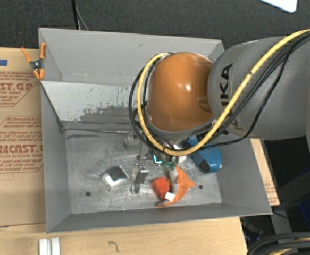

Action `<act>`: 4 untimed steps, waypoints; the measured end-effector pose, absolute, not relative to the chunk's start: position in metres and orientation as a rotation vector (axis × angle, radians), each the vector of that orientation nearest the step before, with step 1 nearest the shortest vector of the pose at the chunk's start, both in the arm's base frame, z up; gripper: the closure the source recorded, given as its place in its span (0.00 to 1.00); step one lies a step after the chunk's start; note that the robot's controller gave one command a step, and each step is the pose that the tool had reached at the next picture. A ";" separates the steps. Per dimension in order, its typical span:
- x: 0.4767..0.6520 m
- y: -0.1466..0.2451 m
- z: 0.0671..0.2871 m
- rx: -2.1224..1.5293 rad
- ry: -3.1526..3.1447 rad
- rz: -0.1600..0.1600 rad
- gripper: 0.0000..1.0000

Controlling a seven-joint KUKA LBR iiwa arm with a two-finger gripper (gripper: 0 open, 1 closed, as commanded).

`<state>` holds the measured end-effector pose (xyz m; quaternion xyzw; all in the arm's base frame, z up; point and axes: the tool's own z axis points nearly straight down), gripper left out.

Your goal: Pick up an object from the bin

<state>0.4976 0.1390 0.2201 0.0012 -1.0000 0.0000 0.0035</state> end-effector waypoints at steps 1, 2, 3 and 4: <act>0.499 0.138 0.224 0.002 -3.142 -0.002 0.00; 0.522 0.164 0.110 -0.018 -3.138 -0.001 1.00; 0.523 0.163 0.111 -0.020 -3.141 -0.002 1.00; 0.534 0.161 0.116 -0.169 -3.135 -0.002 1.00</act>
Offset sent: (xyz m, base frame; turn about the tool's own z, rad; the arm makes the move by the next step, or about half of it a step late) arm 0.0255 0.0239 -0.1079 0.0154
